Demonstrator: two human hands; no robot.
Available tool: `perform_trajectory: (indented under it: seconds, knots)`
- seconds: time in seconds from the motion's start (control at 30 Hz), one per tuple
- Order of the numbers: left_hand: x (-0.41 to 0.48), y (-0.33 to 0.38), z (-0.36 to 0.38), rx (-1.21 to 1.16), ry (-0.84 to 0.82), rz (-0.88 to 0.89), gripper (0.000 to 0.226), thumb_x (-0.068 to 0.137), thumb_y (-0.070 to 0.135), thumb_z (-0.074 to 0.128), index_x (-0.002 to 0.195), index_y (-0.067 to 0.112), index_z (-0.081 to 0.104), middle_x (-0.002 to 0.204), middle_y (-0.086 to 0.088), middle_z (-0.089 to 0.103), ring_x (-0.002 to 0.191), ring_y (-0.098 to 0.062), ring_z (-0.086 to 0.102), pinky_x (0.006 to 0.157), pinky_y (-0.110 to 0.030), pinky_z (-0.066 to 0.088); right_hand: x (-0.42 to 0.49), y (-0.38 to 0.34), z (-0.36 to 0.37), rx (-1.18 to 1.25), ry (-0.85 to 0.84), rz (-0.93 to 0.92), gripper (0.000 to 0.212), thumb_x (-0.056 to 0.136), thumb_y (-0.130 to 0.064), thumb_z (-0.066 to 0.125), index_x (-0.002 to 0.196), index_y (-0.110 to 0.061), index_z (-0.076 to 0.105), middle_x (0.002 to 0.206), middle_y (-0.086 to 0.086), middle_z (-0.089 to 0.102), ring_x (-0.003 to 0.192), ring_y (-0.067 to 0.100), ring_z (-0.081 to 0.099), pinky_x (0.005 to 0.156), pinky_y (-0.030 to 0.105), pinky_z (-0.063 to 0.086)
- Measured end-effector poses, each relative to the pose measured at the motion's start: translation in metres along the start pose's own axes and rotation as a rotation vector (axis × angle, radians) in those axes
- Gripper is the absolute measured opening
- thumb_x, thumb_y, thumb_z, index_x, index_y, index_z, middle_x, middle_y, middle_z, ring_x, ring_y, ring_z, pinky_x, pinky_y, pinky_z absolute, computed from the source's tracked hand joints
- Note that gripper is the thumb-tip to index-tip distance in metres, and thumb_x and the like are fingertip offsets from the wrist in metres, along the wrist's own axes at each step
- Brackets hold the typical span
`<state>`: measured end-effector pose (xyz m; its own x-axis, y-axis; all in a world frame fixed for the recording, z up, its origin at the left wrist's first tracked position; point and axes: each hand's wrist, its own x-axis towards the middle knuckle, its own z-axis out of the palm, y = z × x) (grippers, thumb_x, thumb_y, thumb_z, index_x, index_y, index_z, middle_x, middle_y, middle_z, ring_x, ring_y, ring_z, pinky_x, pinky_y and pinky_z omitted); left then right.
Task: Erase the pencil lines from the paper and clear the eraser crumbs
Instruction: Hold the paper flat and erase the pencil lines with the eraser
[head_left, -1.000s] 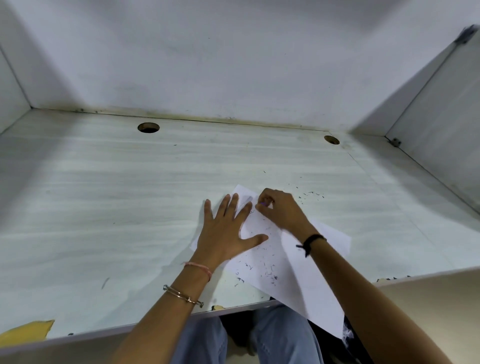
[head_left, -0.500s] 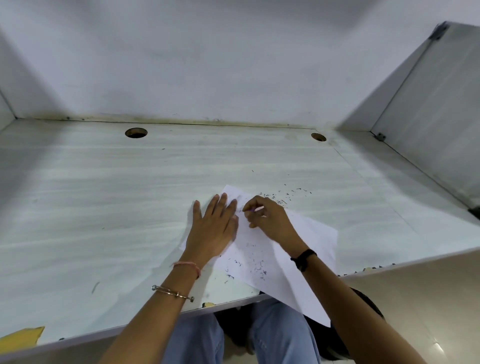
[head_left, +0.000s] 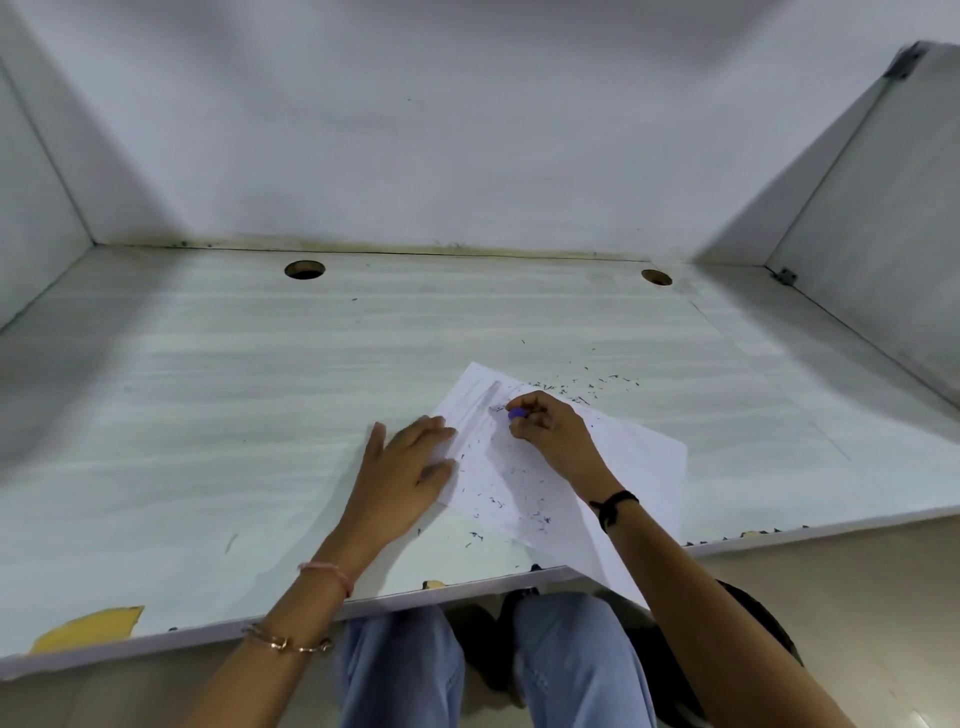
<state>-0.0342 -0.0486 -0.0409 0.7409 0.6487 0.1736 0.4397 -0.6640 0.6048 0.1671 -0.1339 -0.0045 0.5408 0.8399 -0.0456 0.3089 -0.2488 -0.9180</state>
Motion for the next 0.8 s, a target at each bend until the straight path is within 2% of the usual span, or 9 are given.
perform_trajectory:
  seconds: [0.1,0.17,0.23,0.33,0.47,0.6,0.7,0.8]
  knots:
    - [-0.006,0.002,0.000,0.207,-0.140,-0.015,0.111,0.065,0.093,0.002,0.155,0.030,0.014,0.161,0.017,0.002,0.147,0.002,-0.005,0.118,-0.043,-0.016,-0.001,-0.003,-0.001,0.041,0.013,-0.014,0.016,0.086,-0.003,0.061,0.098,-0.011,0.067,0.088,-0.002,0.067,0.080,0.011,0.062,0.075,0.015,0.047]
    - [-0.005,0.005,0.002,0.329,-0.166,-0.044,0.112,0.063,0.094,-0.004,0.156,0.030,-0.002,0.160,0.017,-0.011,0.146,0.002,-0.014,0.118,-0.048,-0.015,-0.005,-0.007,0.001,0.061,0.013,-0.029,0.012,0.087,-0.008,0.062,0.095,-0.015,0.067,0.079,-0.004,0.065,0.072,0.011,0.063,0.076,0.020,0.048]
    - [-0.005,0.009,0.003,0.369,-0.175,-0.064,0.106,0.069,0.090,0.004,0.154,0.028,-0.009,0.160,0.015,-0.016,0.145,0.000,-0.018,0.117,-0.050,-0.015,-0.014,-0.011,0.007,0.025,-0.032,-0.055,0.008,0.088,-0.012,0.064,0.093,-0.016,0.068,0.076,-0.002,0.065,0.068,0.011,0.065,0.074,0.020,0.051]
    - [-0.008,0.013,0.003,0.382,-0.151,-0.075,0.107,0.069,0.092,0.006,0.155,0.029,-0.008,0.161,0.012,-0.017,0.143,-0.001,-0.024,0.117,-0.050,-0.017,-0.030,-0.014,0.024,-0.057,-0.119,-0.144,0.006,0.086,-0.011,0.068,0.091,-0.012,0.072,0.083,0.005,0.070,0.070,0.008,0.063,0.072,0.016,0.052]
    - [-0.011,0.014,0.004,0.396,-0.106,-0.138,0.111,0.064,0.095,0.001,0.155,0.031,-0.007,0.160,0.011,-0.018,0.139,0.000,-0.028,0.114,-0.054,-0.019,-0.038,-0.013,0.034,-0.126,-0.083,-0.211,0.010,0.082,-0.011,0.073,0.093,-0.011,0.074,0.087,-0.003,0.070,0.071,0.000,0.061,0.069,0.009,0.047]
    - [-0.013,0.015,-0.002,0.375,-0.177,-0.132,0.107,0.072,0.092,0.015,0.154,0.028,-0.011,0.160,0.012,-0.020,0.138,0.004,-0.026,0.114,-0.055,-0.020,-0.038,-0.015,0.032,-0.293,-0.082,-0.310,0.013,0.083,-0.005,0.069,0.094,-0.011,0.073,0.084,-0.012,0.063,0.075,-0.006,0.059,0.068,0.004,0.042]
    - [-0.014,0.015,-0.002,0.366,-0.156,-0.116,0.105,0.073,0.089,0.013,0.155,0.027,-0.010,0.160,0.011,-0.019,0.141,0.002,-0.024,0.114,-0.056,-0.020,-0.041,-0.017,0.033,-0.276,-0.100,-0.301,0.012,0.083,-0.008,0.070,0.094,-0.013,0.072,0.086,-0.005,0.069,0.077,0.001,0.063,0.069,0.007,0.046]
    - [-0.015,0.014,0.000,0.387,-0.128,-0.101,0.111,0.066,0.092,-0.001,0.155,0.026,-0.010,0.160,0.011,-0.020,0.144,0.000,-0.022,0.113,-0.058,-0.019,-0.050,-0.017,0.036,-0.206,-0.135,-0.272,0.011,0.081,-0.005,0.071,0.089,-0.013,0.072,0.083,-0.004,0.071,0.076,0.010,0.065,0.071,0.015,0.052]
